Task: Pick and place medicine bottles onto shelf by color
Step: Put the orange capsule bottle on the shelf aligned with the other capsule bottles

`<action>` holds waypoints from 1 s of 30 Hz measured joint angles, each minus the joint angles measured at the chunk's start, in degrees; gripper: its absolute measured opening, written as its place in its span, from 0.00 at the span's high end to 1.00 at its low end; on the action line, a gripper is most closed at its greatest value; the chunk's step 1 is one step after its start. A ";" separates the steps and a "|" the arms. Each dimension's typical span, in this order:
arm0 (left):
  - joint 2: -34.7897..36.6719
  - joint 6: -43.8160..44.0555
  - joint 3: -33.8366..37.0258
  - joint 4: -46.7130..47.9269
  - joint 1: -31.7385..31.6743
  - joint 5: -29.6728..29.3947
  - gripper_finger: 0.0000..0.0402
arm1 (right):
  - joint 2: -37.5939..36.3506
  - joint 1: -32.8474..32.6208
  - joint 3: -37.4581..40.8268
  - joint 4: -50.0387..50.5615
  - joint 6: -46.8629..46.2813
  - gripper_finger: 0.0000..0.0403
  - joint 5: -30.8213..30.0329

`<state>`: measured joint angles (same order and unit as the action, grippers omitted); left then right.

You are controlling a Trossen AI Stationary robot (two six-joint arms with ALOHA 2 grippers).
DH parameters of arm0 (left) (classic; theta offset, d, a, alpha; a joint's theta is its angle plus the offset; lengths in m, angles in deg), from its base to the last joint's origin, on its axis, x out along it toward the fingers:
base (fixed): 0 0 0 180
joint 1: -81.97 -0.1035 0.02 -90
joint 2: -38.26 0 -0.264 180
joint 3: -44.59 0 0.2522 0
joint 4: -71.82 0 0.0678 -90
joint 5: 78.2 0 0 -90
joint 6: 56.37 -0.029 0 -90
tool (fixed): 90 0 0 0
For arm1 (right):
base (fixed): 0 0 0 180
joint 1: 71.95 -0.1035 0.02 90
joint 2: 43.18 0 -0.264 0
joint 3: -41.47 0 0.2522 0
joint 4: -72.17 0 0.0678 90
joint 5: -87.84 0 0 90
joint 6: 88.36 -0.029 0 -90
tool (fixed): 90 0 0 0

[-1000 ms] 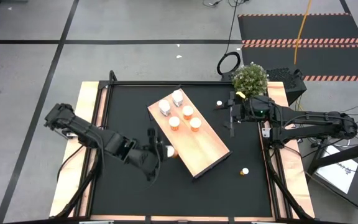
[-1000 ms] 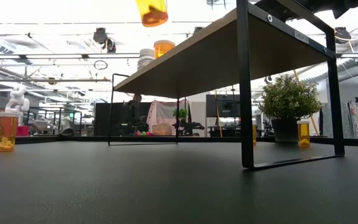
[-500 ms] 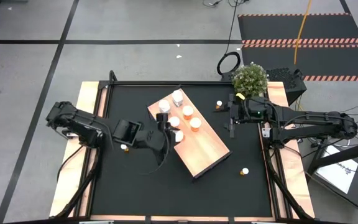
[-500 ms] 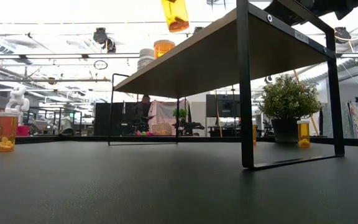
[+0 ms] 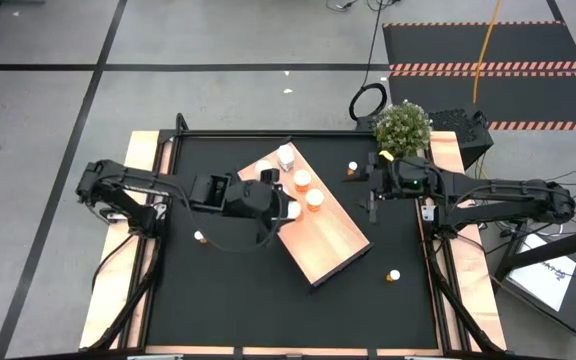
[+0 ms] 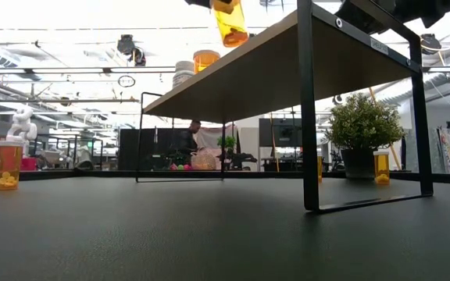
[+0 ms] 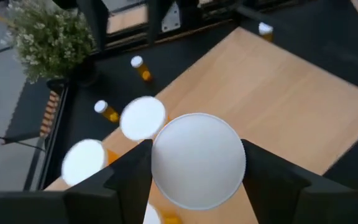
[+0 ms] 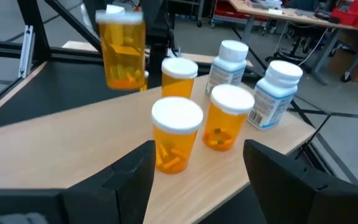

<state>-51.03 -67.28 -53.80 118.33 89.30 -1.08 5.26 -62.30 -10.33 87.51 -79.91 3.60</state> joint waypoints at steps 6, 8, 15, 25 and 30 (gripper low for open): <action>-0.62 0.89 -0.05 0.67 -0.65 1.42 0.45 | 0.00 0.00 0.56 -0.19 0.07 0.41 0.00; -0.92 1.26 -0.05 1.42 -0.44 1.53 0.44 | -0.02 0.00 0.56 -0.54 0.11 0.41 0.00; -3.58 2.59 -0.05 3.16 -0.46 1.52 0.44 | 0.00 0.00 0.56 -0.51 -0.02 0.41 0.00; -6.11 3.29 -0.06 4.42 -0.50 2.15 0.41 | -0.02 0.00 0.56 -0.47 -0.04 0.41 0.00; -6.12 3.31 -0.05 4.39 -0.50 2.13 0.40 | -0.02 0.00 0.56 -0.47 -0.13 0.41 0.00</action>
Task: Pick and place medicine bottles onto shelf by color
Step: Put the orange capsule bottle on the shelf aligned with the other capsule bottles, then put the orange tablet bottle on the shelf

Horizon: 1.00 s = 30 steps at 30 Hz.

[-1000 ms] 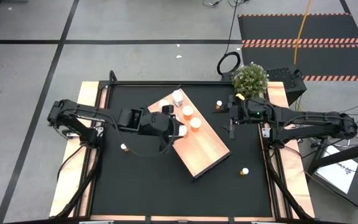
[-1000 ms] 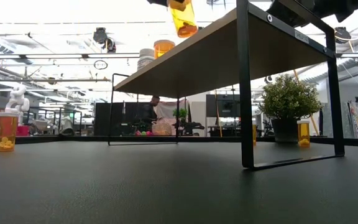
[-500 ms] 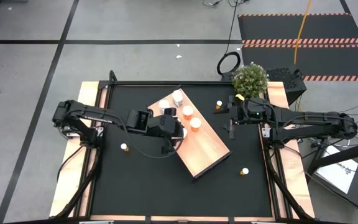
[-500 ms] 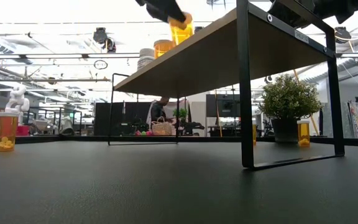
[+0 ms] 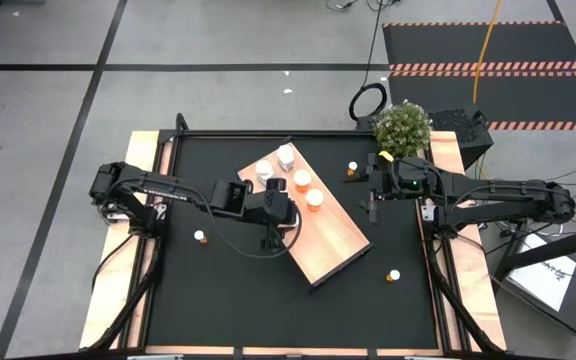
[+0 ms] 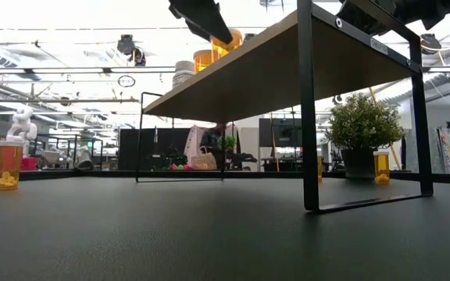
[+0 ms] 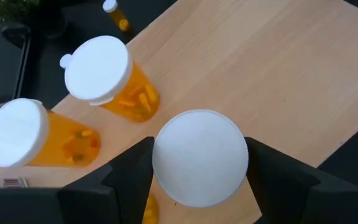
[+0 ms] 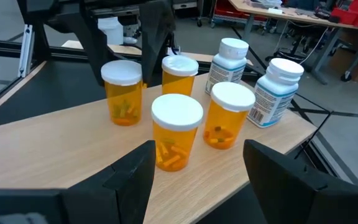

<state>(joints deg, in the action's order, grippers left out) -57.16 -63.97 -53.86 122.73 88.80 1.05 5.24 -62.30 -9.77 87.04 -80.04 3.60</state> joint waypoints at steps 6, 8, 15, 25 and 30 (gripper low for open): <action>0.01 -1.33 0.00 -0.42 -0.08 -2.78 0.40 | 0.00 0.00 0.00 0.01 -0.11 0.41 0.00; 0.02 -1.69 0.00 -0.69 -0.24 -2.81 0.40 | 0.00 0.00 0.00 0.00 -0.11 0.41 0.00; 0.02 -2.85 0.00 -0.94 -0.22 -2.84 0.40 | 0.00 0.00 0.00 0.00 -0.12 0.41 0.02; 0.02 -3.28 0.01 -1.45 -0.44 -4.95 0.31 | 0.00 0.00 0.00 0.02 -0.13 0.41 0.02; 0.02 -3.32 0.04 -2.26 -0.32 -5.28 0.26 | 0.00 0.00 0.00 0.02 -0.13 0.41 0.02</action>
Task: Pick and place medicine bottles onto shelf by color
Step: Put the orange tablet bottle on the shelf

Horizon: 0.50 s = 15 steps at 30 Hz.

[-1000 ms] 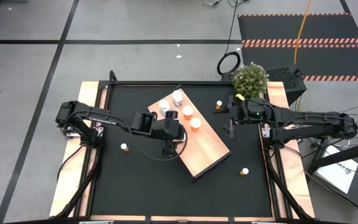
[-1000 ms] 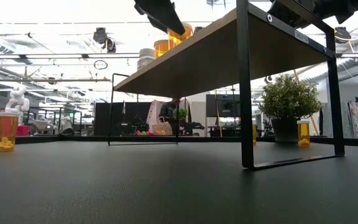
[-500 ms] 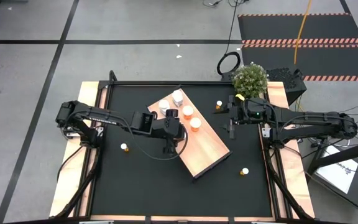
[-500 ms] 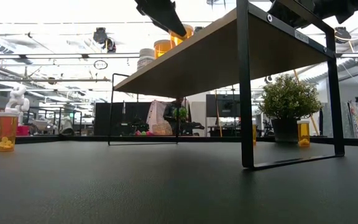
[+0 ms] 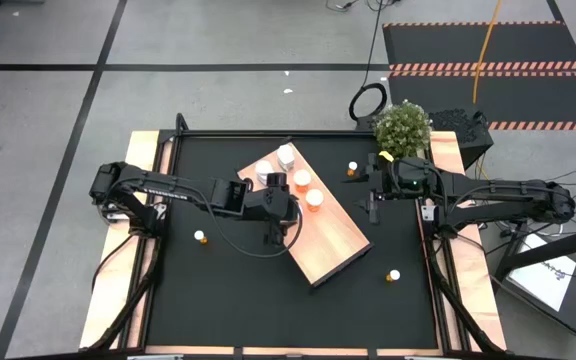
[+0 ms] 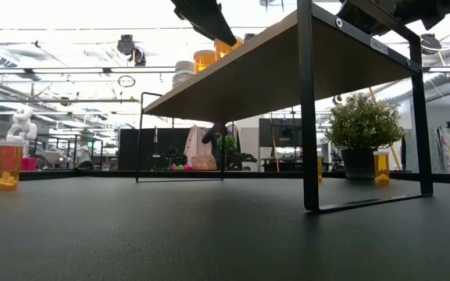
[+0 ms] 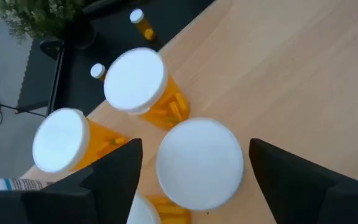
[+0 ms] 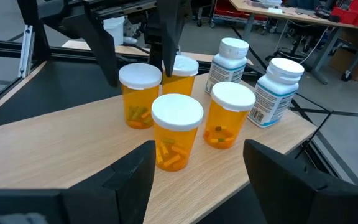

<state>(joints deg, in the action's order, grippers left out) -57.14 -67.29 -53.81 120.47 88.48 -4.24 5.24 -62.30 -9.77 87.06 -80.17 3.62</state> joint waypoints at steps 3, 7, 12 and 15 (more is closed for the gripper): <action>0.87 -0.39 0.02 -1.21 0.73 -0.09 0.25 | 0.00 0.00 0.00 0.02 0.00 0.41 0.00; 2.44 -1.03 -0.46 -1.87 2.42 -0.10 0.26 | 0.00 0.00 0.00 0.49 -0.02 0.41 -0.13; 5.16 -1.46 -1.77 -0.71 4.57 -3.88 0.29 | 0.00 0.00 0.00 2.51 -1.34 0.41 -8.45; 7.14 -1.40 -1.84 0.39 4.82 -6.18 0.31 | 0.02 0.00 0.00 5.24 -2.13 0.41 -15.04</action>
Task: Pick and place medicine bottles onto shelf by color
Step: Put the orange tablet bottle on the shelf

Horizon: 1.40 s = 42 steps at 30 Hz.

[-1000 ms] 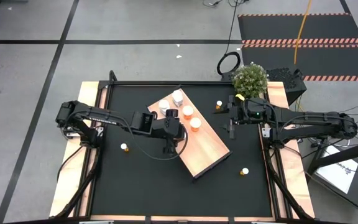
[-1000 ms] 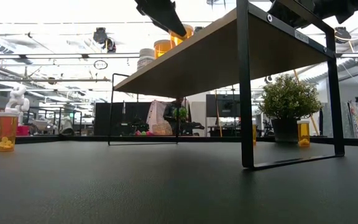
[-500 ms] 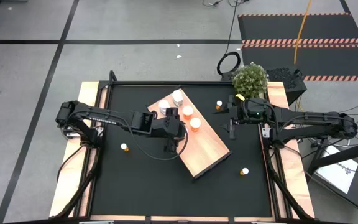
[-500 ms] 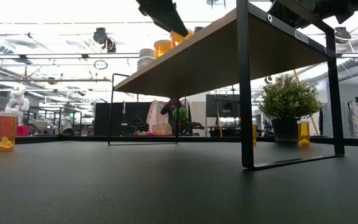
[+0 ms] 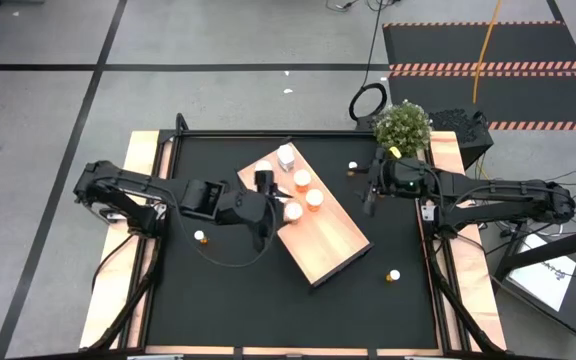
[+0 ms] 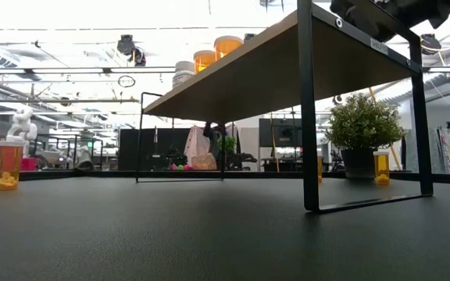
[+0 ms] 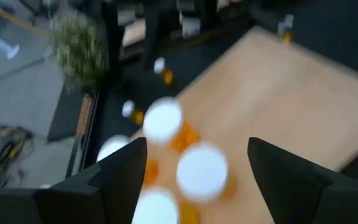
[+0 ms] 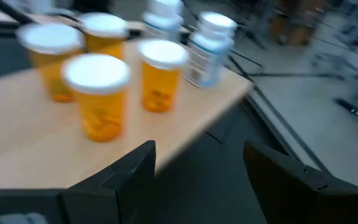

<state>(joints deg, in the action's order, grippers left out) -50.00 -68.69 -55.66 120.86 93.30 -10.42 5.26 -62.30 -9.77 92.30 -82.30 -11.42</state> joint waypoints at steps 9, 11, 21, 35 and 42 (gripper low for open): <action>5.29 6.35 2.91 9.00 -3.46 -4.61 0.39 | 0.00 5.21 0.00 1.69 2.94 0.41 -4.10; 6.58 8.07 3.72 8.98 -4.38 -4.65 0.41 | 0.00 7.57 0.00 1.86 5.12 0.41 -4.05; 15.62 9.59 14.85 7.72 -6.29 -4.56 0.45 | 4.55 16.96 0.80 4.83 4.56 0.41 6.77; 22.98 9.99 22.97 4.96 -7.06 -1.86 0.47 | 19.08 22.73 1.45 0.25 8.24 0.40 8.11; 23.68 9.42 25.65 4.47 -7.04 -1.60 0.46 | 23.66 25.12 1.44 -3.68 9.71 0.40 9.58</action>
<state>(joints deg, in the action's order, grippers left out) -26.32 -59.28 -30.01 125.33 86.26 -12.02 28.93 -37.18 -8.32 88.62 -72.59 -1.84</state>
